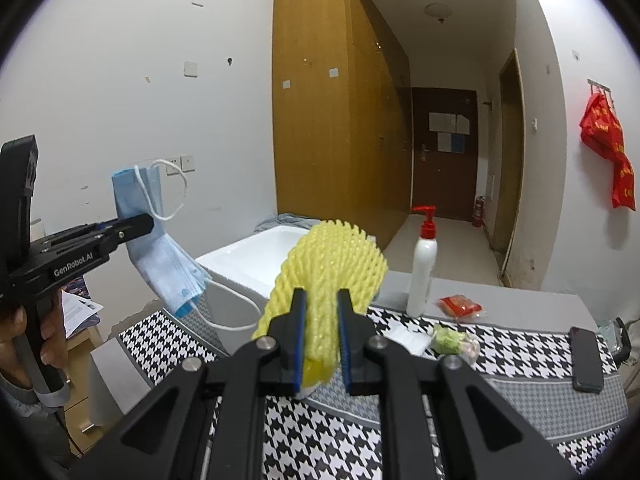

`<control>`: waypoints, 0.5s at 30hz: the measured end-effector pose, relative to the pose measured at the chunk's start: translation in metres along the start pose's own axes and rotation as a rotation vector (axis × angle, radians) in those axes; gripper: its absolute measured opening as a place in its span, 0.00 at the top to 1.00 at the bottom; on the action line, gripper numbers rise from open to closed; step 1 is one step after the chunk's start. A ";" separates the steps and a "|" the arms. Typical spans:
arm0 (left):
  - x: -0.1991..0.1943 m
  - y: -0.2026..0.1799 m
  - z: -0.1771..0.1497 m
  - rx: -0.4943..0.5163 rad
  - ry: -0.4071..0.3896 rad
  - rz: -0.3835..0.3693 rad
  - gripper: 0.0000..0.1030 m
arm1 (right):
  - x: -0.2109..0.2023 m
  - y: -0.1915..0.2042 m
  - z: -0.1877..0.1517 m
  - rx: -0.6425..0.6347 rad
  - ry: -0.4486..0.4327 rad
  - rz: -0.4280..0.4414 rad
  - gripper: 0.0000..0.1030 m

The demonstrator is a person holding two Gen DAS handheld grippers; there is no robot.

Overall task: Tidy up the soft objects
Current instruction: 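Lift the yellow net and blue mask and carry both toward the white foam box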

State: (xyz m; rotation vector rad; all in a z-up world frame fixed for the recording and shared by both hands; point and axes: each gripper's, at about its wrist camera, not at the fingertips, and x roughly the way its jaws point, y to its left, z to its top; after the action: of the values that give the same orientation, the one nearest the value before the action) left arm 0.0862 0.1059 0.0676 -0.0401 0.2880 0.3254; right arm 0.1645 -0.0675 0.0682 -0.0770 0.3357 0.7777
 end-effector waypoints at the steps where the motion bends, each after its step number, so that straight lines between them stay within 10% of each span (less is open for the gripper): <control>1: 0.001 0.002 0.001 -0.004 -0.001 0.003 0.85 | 0.002 0.000 0.001 -0.001 0.000 0.002 0.83; 15: 0.001 0.036 -0.004 -0.048 0.012 0.108 0.85 | 0.041 0.015 0.022 -0.020 0.026 0.036 0.83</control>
State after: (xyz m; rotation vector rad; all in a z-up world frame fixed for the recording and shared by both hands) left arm 0.0745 0.1402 0.0636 -0.0744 0.2946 0.4394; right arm 0.1874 -0.0247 0.0767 -0.1002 0.3542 0.8165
